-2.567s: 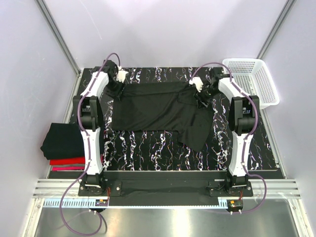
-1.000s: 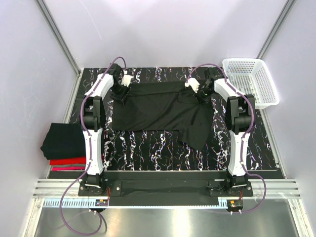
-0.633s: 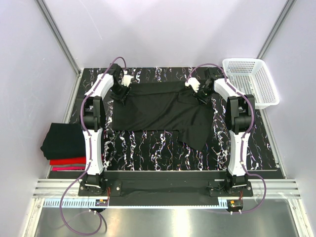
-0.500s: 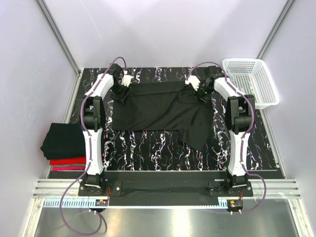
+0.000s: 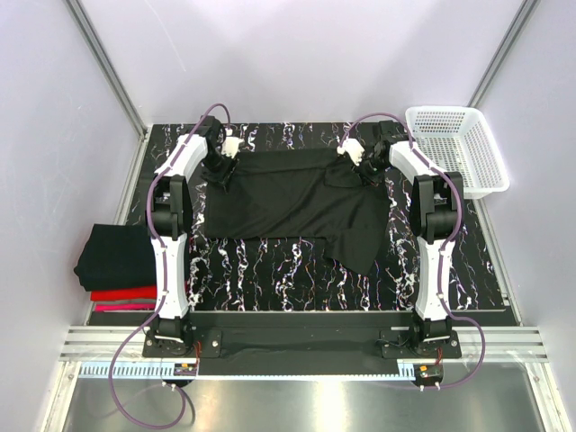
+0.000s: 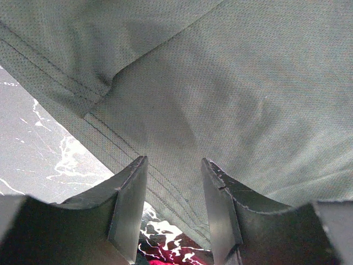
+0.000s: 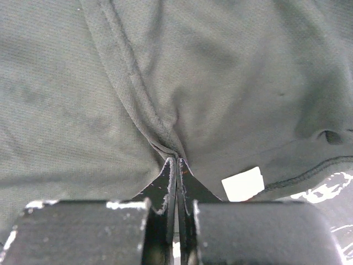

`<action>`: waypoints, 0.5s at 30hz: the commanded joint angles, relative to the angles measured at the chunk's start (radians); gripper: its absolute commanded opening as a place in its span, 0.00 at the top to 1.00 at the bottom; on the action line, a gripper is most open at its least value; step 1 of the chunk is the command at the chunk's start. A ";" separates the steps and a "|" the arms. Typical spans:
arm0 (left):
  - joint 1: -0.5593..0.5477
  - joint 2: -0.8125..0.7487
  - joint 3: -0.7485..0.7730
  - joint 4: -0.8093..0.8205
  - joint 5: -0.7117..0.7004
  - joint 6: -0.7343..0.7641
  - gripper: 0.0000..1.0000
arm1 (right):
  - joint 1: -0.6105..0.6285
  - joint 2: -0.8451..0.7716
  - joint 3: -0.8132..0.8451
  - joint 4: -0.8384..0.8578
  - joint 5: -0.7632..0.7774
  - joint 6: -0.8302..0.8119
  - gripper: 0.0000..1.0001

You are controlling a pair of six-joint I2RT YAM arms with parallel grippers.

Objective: Fold and stack the t-shirts
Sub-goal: Fold the tshirt

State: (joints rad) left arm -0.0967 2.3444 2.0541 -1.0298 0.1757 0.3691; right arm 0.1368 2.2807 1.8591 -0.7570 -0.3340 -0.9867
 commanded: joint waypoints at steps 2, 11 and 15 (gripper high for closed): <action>-0.005 -0.039 0.011 0.010 -0.008 0.013 0.52 | 0.007 -0.044 0.028 -0.038 -0.049 0.016 1.00; -0.005 -0.025 0.026 0.011 0.002 0.011 0.52 | 0.040 -0.138 -0.014 -0.070 -0.082 0.066 1.00; -0.005 -0.025 0.029 0.011 0.010 0.010 0.52 | 0.050 -0.138 -0.002 -0.070 -0.085 0.092 1.00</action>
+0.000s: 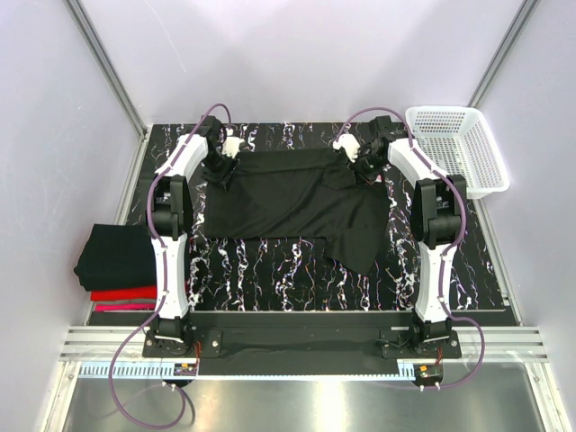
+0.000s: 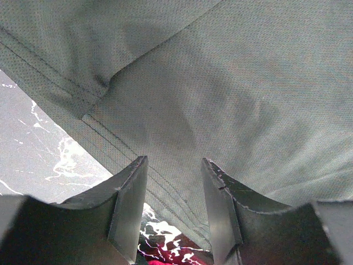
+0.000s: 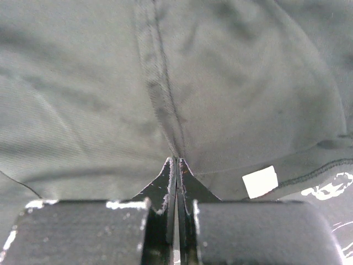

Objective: Fold and stack the t-shirts
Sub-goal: Fold the tshirt

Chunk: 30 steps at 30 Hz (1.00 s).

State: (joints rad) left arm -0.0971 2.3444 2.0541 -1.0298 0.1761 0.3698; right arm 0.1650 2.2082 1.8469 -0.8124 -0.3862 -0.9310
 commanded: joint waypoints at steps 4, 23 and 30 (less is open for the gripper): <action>-0.004 -0.028 0.028 0.011 0.011 0.011 0.52 | 0.027 -0.068 0.017 -0.021 -0.031 0.044 1.00; -0.001 -0.033 0.034 0.013 -0.001 0.018 0.52 | 0.033 -0.119 -0.038 -0.056 -0.033 0.038 0.98; -0.001 -0.045 0.029 0.011 -0.015 0.029 0.52 | 0.033 -0.162 -0.080 -0.074 -0.037 0.052 0.56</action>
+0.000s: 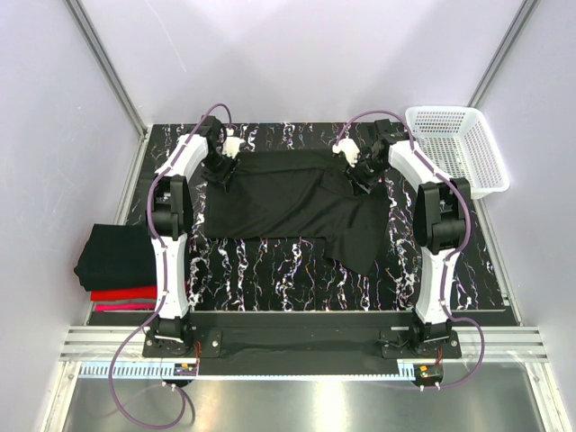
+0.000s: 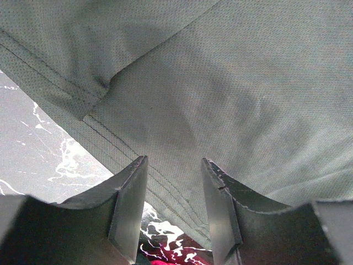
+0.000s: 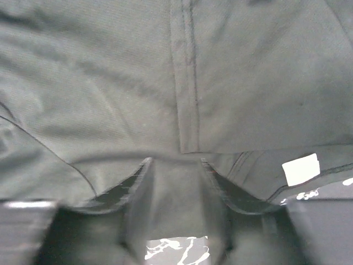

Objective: Fold and stack the t-shirts
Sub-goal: Fold the tshirt

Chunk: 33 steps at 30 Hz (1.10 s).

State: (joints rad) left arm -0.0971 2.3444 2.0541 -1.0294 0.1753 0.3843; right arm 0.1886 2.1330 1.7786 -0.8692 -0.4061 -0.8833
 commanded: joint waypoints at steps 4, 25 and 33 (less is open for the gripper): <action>-0.001 -0.048 0.038 0.012 -0.011 0.014 0.50 | 0.009 -0.105 0.001 -0.008 -0.016 0.012 0.35; 0.002 -0.405 -0.373 0.058 0.024 0.019 0.49 | 0.129 -0.818 -0.898 -0.016 -0.161 -0.643 0.62; 0.002 -0.442 -0.437 0.118 0.021 0.013 0.49 | 0.175 -0.855 -1.039 0.039 -0.154 -0.726 0.63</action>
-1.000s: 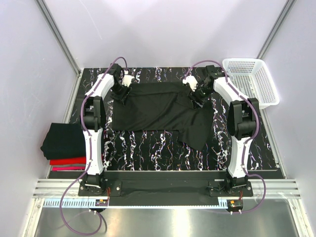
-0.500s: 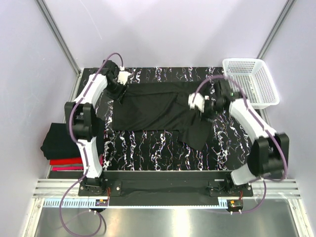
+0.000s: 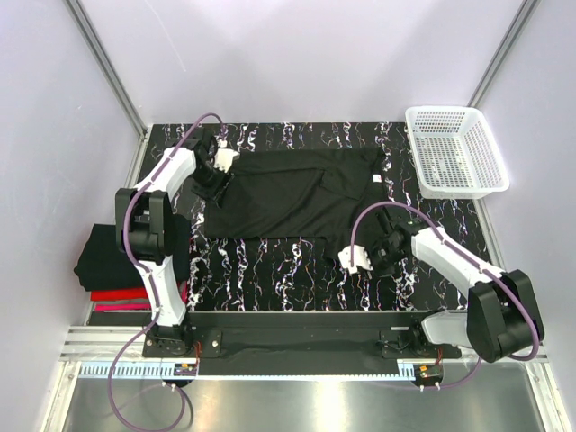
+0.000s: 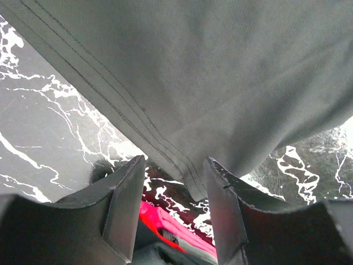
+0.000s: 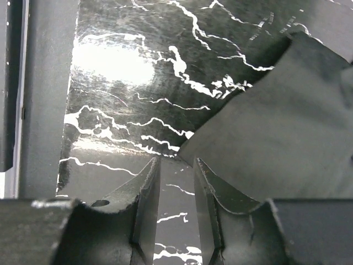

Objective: Fold and stack the t-shirts
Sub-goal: Fold the tshirt

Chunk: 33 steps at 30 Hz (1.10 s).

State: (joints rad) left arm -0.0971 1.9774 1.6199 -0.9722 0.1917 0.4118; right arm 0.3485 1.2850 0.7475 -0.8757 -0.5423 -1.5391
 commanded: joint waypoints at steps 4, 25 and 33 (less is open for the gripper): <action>0.002 -0.078 -0.012 0.070 0.020 -0.034 0.49 | 0.017 0.034 0.004 0.050 0.004 -0.079 0.63; 0.011 -0.187 -0.146 0.079 -0.058 0.054 0.48 | 0.021 0.191 0.061 0.103 0.099 -0.032 1.00; 0.022 -0.310 -0.380 0.060 -0.086 0.416 0.50 | 0.021 0.086 0.085 0.076 0.099 0.066 1.00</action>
State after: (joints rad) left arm -0.0822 1.7321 1.2850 -0.9039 0.1310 0.6392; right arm 0.3599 1.4284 0.7994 -0.7807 -0.4534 -1.5307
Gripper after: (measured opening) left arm 0.506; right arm 0.011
